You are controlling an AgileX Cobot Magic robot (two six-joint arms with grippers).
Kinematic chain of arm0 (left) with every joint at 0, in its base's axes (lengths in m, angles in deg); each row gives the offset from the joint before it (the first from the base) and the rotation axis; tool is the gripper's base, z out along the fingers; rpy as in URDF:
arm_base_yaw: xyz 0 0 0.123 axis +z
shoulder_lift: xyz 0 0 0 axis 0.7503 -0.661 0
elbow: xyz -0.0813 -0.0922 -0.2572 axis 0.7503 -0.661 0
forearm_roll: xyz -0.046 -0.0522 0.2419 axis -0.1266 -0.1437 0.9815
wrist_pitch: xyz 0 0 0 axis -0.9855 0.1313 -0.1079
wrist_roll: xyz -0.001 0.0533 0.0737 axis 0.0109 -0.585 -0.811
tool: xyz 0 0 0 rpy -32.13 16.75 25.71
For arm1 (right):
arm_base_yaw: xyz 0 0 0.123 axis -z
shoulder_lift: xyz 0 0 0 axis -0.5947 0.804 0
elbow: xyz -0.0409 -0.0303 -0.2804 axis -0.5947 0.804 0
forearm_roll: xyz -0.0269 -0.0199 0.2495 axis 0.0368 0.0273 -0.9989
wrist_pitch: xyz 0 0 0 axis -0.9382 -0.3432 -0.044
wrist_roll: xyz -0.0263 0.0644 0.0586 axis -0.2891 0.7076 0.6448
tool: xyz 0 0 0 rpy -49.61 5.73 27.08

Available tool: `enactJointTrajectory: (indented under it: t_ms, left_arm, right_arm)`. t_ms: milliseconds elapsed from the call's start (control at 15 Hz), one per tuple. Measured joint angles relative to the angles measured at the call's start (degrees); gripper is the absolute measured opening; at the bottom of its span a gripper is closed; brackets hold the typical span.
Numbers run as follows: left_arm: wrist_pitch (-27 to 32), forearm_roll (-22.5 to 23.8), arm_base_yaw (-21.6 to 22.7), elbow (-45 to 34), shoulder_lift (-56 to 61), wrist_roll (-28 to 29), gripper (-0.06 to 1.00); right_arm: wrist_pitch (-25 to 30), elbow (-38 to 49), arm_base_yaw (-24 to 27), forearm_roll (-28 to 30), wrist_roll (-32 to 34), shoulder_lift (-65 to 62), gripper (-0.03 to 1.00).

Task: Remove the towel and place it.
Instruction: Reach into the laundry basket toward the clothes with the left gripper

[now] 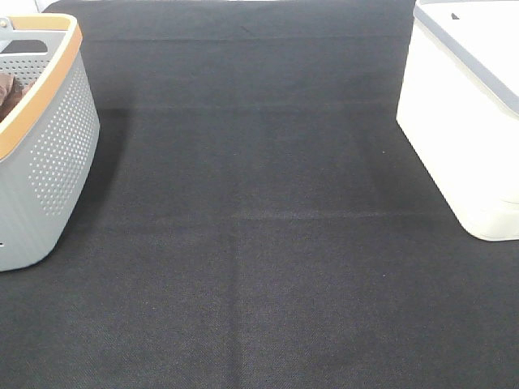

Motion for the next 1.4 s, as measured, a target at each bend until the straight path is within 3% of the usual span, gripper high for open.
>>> enactJointTrajectory:
  t_ms: [1400]
  left_arm:
    - [0.0,0.0,0.0,0.0,0.0,0.0,0.6]
  right_arm:
    - [0.0,0.0,0.0,0.0,0.0,0.0,0.76]
